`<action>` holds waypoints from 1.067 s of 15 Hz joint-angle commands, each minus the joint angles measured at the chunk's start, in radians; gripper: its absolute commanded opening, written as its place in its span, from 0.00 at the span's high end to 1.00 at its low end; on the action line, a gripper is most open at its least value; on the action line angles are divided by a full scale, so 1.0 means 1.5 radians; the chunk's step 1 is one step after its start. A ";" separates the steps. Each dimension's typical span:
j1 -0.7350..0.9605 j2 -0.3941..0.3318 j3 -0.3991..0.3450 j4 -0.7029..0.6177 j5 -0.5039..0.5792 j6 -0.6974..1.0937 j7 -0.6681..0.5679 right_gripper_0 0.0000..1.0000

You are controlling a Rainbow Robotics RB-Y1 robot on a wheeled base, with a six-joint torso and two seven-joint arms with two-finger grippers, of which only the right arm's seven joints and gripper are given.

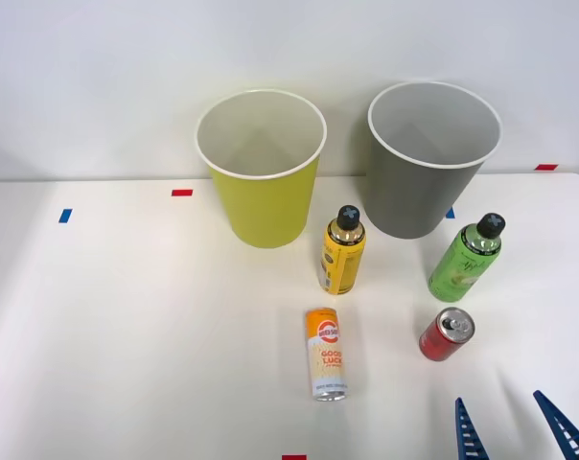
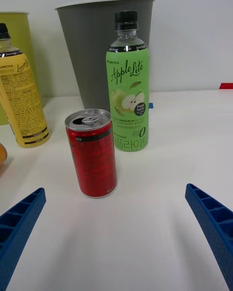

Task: Put cans in the gray bin, plastic bottles in the light green bin

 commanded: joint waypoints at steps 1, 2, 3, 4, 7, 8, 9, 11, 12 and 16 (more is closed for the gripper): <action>0.000 0.000 0.000 0.000 0.000 0.000 0.000 0.00; 0.000 0.000 0.000 0.000 0.000 0.000 0.000 0.00; 0.000 0.000 0.000 0.000 0.000 0.000 0.000 0.00; 0.000 0.000 0.000 0.000 0.000 0.000 0.000 0.00; 0.000 0.000 0.000 0.000 0.000 0.000 0.000 0.00; 0.000 0.000 0.000 0.000 0.000 0.000 0.000 0.00; -0.005 0.005 0.001 0.024 0.003 0.008 0.001 0.00; -0.013 0.005 0.004 0.045 -0.003 -0.010 0.003 0.00; -0.017 0.004 0.000 0.045 -0.003 -0.017 0.007 0.00; -0.062 -0.033 -0.003 0.046 -0.002 -0.026 0.030 0.00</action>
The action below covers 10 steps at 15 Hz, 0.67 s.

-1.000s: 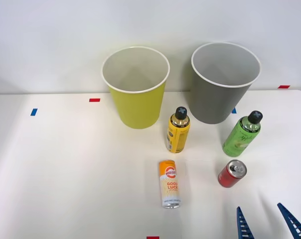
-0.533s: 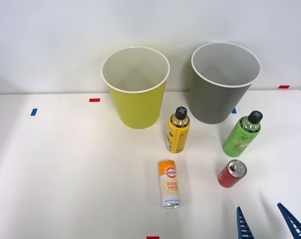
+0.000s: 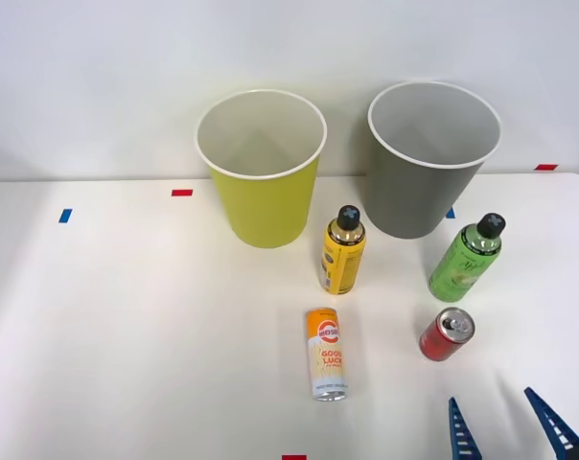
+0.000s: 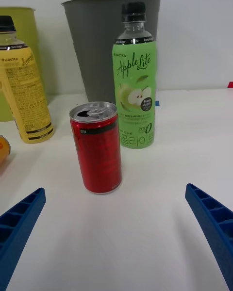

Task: Put cans in the gray bin, plastic bottles in the light green bin

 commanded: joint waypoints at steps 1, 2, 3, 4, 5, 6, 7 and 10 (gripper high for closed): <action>-0.041 -0.037 0.000 0.001 0.001 -0.001 0.023 0.00; -0.051 -0.047 0.002 0.001 0.006 -0.001 0.030 0.00; -0.059 -0.051 0.003 0.002 0.020 0.004 0.035 0.00; -0.068 -0.051 0.015 0.001 0.031 0.030 0.040 0.00; -0.074 -0.050 0.029 0.002 0.023 0.047 0.044 0.00; -0.079 -0.047 0.041 0.001 0.011 0.053 0.050 0.00; -0.086 -0.038 0.045 0.003 0.010 0.054 0.054 0.00; -0.137 -0.016 0.050 0.060 -0.015 0.046 0.067 0.00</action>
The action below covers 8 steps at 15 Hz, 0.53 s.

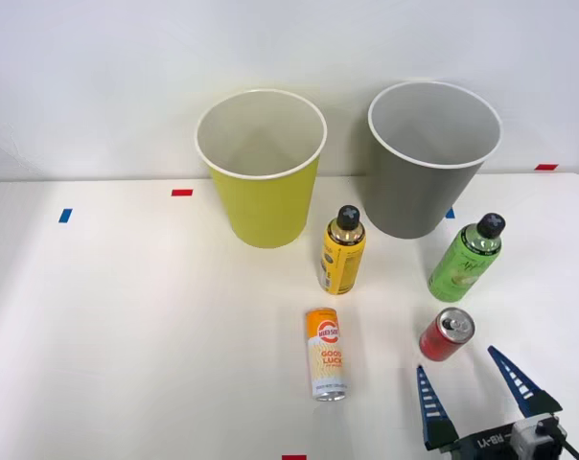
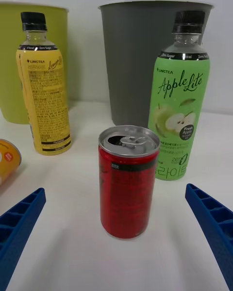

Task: Put cans in the gray bin, plastic bottles in the light green bin

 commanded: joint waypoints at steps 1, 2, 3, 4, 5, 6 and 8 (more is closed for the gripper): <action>-0.055 0.022 0.001 0.052 -0.019 -0.006 0.017 0.00; -0.067 0.027 -0.001 0.054 -0.019 -0.001 0.021 0.00; -0.079 0.029 0.003 0.054 -0.020 0.018 0.024 0.00; -0.089 0.030 0.005 0.054 -0.020 0.032 0.026 0.00; -0.105 0.029 0.007 0.054 -0.024 0.047 0.030 0.00; -0.114 0.028 0.006 0.054 -0.027 0.056 0.032 0.00; -0.125 0.026 0.009 0.054 -0.027 0.077 0.035 0.00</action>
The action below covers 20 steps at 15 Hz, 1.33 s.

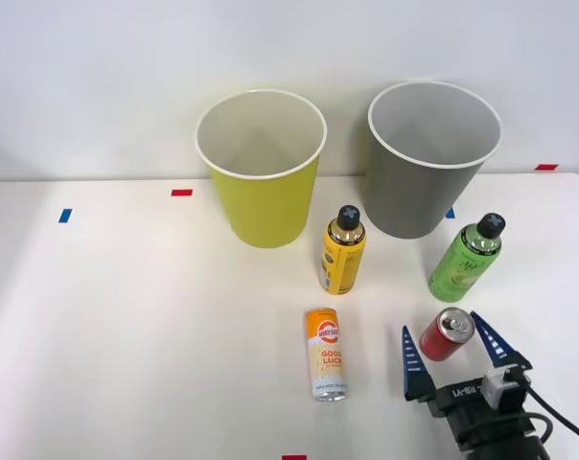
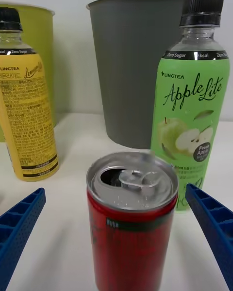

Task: Put cans in the gray bin, plastic bottles in the light green bin

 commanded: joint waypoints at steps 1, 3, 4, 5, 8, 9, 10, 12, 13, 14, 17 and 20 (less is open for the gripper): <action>-0.014 -0.003 0.003 0.001 -0.001 0.022 0.007 0.00; -0.016 -0.004 0.003 0.000 -0.003 0.024 0.011 0.00; -0.016 -0.004 0.003 0.000 -0.002 0.024 0.014 0.00; -0.015 -0.004 0.005 0.000 -0.002 0.024 0.017 0.15; -0.015 -0.005 0.009 0.000 -0.001 0.024 0.022 0.91; -0.015 -0.004 0.009 0.001 -0.002 0.024 0.022 0.93; -0.015 -0.005 0.009 0.000 -0.002 0.024 0.022 0.95; -0.013 -0.008 0.007 0.000 -0.001 0.024 0.022 0.96; -0.012 -0.011 0.007 0.000 -0.001 0.024 0.022 0.96; -0.012 -0.015 0.008 0.001 -0.002 0.024 0.022 0.97; -0.010 -0.035 0.024 -0.001 -0.029 0.023 0.022 0.97; 0.002 -0.087 0.040 -0.042 -0.047 0.024 0.018 1.00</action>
